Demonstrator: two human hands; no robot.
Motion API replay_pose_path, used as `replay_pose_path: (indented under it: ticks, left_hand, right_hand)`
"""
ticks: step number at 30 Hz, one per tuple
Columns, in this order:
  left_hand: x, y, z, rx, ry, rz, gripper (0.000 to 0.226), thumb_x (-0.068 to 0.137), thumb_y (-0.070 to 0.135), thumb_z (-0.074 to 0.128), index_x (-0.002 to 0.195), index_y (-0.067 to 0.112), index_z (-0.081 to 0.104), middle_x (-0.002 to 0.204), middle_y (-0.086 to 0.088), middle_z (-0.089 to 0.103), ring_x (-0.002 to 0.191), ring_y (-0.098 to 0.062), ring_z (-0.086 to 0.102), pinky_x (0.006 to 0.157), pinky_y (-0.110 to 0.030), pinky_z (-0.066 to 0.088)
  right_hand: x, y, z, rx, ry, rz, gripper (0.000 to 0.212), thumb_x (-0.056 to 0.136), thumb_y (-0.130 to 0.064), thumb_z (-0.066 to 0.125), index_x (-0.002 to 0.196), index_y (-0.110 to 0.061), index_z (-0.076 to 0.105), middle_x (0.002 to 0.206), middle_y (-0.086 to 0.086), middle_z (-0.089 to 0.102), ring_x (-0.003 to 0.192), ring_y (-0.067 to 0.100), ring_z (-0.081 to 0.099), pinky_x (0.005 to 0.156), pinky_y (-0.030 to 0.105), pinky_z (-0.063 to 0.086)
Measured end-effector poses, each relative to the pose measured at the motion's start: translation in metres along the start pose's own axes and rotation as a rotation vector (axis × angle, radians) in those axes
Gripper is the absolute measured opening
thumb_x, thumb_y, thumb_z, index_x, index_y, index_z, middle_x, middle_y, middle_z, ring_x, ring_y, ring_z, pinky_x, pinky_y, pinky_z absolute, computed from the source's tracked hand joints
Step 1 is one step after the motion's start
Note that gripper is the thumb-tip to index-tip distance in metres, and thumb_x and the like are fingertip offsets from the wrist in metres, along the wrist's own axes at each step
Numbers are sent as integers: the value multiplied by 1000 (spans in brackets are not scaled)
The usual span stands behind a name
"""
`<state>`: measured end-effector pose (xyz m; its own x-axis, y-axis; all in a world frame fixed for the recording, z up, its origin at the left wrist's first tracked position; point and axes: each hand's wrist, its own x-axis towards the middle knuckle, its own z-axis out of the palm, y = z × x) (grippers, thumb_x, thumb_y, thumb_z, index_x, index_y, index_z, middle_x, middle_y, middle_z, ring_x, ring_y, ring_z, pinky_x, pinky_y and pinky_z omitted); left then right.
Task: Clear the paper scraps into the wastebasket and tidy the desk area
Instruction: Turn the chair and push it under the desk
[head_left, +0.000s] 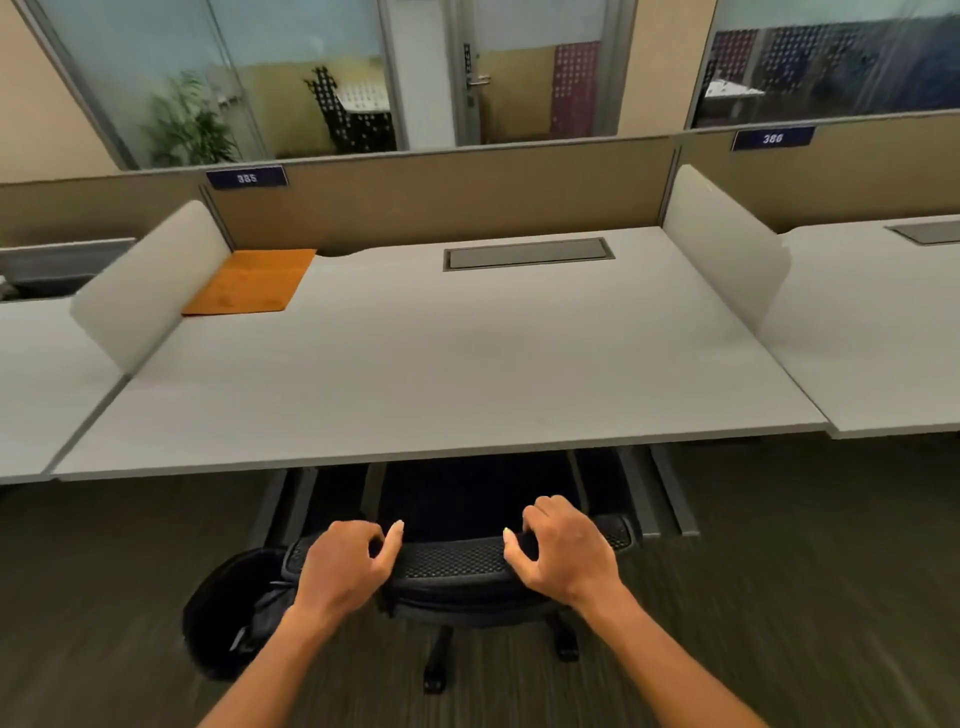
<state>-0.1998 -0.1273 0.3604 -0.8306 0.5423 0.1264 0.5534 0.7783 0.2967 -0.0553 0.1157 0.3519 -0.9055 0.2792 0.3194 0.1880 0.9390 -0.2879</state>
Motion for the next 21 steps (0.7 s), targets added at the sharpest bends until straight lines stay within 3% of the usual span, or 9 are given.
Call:
replay_pose_path:
  ticks: [5, 9, 11, 16, 21]
  left_hand:
    - [40, -4, 8, 18, 0, 48, 56, 91, 55, 50, 47, 20, 49, 43, 6, 47, 42, -8, 47, 42, -17, 24]
    - [68, -9, 14, 73, 15, 129, 58, 85, 72, 39, 62, 25, 63, 58, 11, 58, 56, -5, 55, 51, -24, 46]
    - [79, -11, 18, 98, 36, 148, 62, 84, 77, 34, 66, 25, 63, 64, 11, 59, 62, -6, 56, 57, -27, 50]
    - [104, -18, 25, 115, 59, 165, 67, 84, 78, 30, 73, 23, 65, 71, 9, 62, 72, -10, 58, 65, -27, 51]
    - [127, -20, 28, 99, 64, 173, 58, 87, 71, 35, 67, 22, 57, 66, 6, 54, 69, -12, 50, 58, -24, 42]
  right_hand:
    - [36, 17, 10, -45, 14, -2, 43, 86, -56, 46, 68, -19, 56, 67, -6, 53, 66, 12, 46, 61, 25, 44]
    - [60, 27, 16, -52, -2, 28, 43, 86, -58, 45, 70, -19, 57, 69, -6, 53, 70, 13, 47, 64, 25, 43]
    - [71, 32, 19, -44, -16, 38, 44, 86, -58, 45, 69, -19, 57, 69, -6, 53, 71, 13, 48, 63, 24, 43]
    - [100, 41, 28, -78, -28, 45, 44, 87, -58, 44, 68, -20, 56, 68, -6, 52, 69, 12, 43, 63, 25, 41]
    - [121, 48, 35, -103, -38, 39, 39, 86, -52, 47, 67, -18, 52, 67, -4, 49, 67, 15, 42, 63, 29, 41]
